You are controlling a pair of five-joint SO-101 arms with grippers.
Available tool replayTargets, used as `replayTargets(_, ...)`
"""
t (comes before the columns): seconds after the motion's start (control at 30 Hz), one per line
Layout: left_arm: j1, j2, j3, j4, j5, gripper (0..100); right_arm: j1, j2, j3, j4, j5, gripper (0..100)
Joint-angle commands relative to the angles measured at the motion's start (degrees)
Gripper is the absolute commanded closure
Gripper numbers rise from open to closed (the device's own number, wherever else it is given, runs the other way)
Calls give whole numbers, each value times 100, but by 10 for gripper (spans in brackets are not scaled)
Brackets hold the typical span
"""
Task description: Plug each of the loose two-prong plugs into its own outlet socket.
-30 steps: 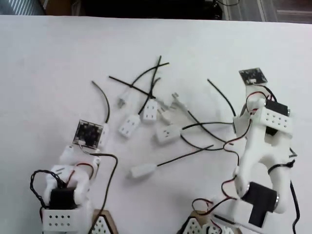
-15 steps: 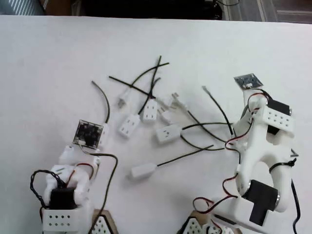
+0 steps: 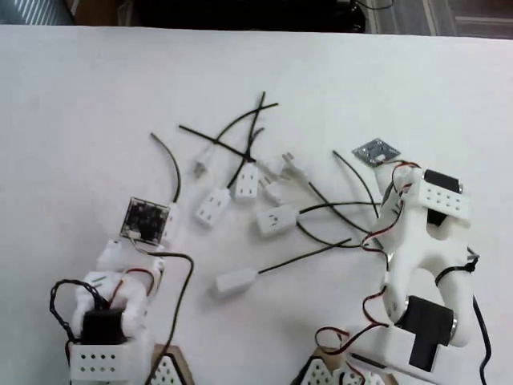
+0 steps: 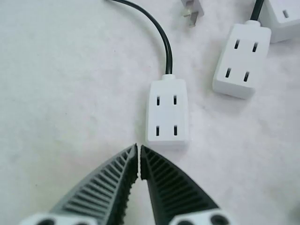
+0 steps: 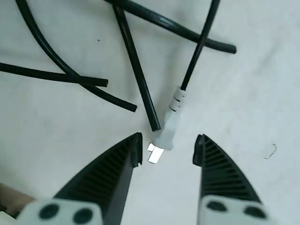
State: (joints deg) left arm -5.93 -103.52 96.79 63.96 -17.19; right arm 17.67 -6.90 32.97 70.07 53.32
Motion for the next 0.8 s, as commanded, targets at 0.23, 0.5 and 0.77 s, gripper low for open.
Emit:
replayTargets(0.23, 31, -31, -35, -97, -44, 962, -356, -4, 202, -523, -949, 823)
replayTargets(0.5, 31, -31, -35, -97, -44, 962, -40, 927, -396, -593, -1037, 885)
replayTargets(0.77, 31, -31, -35, -97, -44, 962, 57, 1253, -563, -593, -1037, 909)
